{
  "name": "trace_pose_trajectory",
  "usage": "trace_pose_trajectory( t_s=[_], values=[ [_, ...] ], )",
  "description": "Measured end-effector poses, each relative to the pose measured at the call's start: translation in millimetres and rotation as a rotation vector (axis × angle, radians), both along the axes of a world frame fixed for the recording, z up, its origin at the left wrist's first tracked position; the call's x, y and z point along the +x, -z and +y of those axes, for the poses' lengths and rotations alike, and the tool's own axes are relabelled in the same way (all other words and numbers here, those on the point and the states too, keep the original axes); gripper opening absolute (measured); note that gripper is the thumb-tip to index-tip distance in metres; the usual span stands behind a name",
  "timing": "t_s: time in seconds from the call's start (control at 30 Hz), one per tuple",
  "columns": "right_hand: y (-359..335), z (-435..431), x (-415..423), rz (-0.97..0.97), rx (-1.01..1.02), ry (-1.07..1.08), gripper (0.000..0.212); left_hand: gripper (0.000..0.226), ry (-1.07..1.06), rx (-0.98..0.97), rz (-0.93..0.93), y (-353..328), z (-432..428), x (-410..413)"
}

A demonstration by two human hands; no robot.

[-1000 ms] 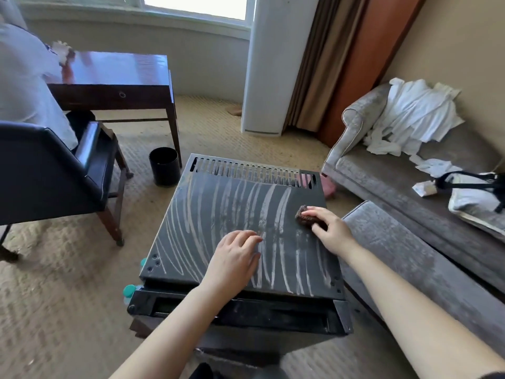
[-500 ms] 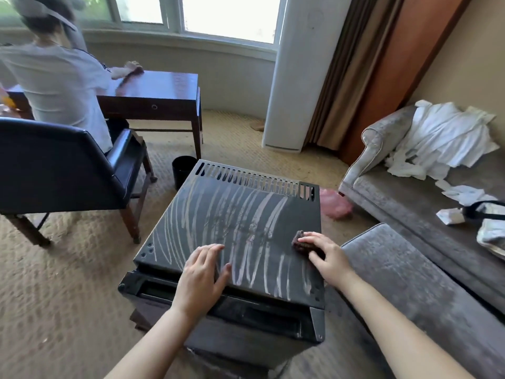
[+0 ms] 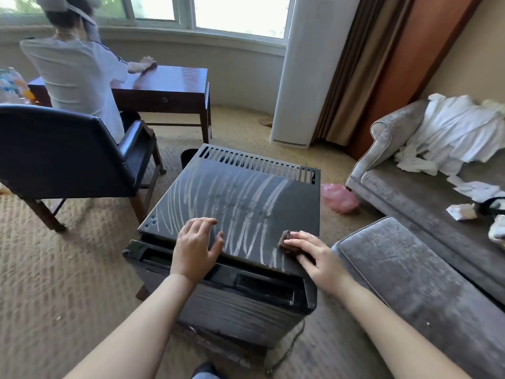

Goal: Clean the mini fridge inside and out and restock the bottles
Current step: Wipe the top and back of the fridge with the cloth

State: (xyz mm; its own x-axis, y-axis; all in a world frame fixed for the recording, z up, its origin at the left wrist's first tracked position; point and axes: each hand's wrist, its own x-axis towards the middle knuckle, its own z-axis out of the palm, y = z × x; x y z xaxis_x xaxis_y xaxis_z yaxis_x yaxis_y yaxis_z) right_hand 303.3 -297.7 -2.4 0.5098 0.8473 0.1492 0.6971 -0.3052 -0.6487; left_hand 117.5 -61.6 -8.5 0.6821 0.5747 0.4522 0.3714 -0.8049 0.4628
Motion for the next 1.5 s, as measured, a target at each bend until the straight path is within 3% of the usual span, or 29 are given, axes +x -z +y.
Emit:
trace_pose_trajectory(
  t_s=[0.23, 0.53, 0.7, 0.77, 0.9, 1.13, 1.37, 1.5],
  values=[
    [-6.2, 34.2, 39.2, 0.034, -0.095, 0.276, 0.042, 0.046, -0.031, -0.038, 0.042, 0.0, -0.7, 1.0],
    [0.0, -30.3, -40.1, 0.048, -0.017, -0.087, 0.039, 0.046, -0.007, 0.002, 0.037, 2.9, 1.0, 1.2],
    [-2.4, -21.9, -8.5, 0.090, 0.042, 0.124, 0.050, 0.046, -0.005, 0.006, 0.044, 2.8, 0.4, 0.1],
    [0.7, -1.2, -3.1, 0.073, 0.010, 0.185, 0.045, 0.046, -0.008, -0.011, 0.049, 2.1, 1.5, 0.7],
    [2.1, -4.1, -29.0, 0.054, -0.004, 0.096, 0.043, 0.042, 0.027, 0.054, 0.050, 4.1, -0.7, 0.3],
    [12.8, -80.9, -84.8, -0.001, 0.147, 0.015, 0.054, 0.040, 0.029, 0.097, 0.031, 4.9, -0.9, 1.9],
    [4.1, 8.6, -43.6, 0.003, 0.044, 0.317, 0.039, 0.040, 0.007, 0.092, 0.046, 5.9, -1.4, 2.3],
    [-0.6, 1.8, -55.1, -0.189, -0.019, 0.289, 0.036, 0.039, 0.004, 0.062, 0.039, 4.0, -0.5, 1.8]
  ],
)
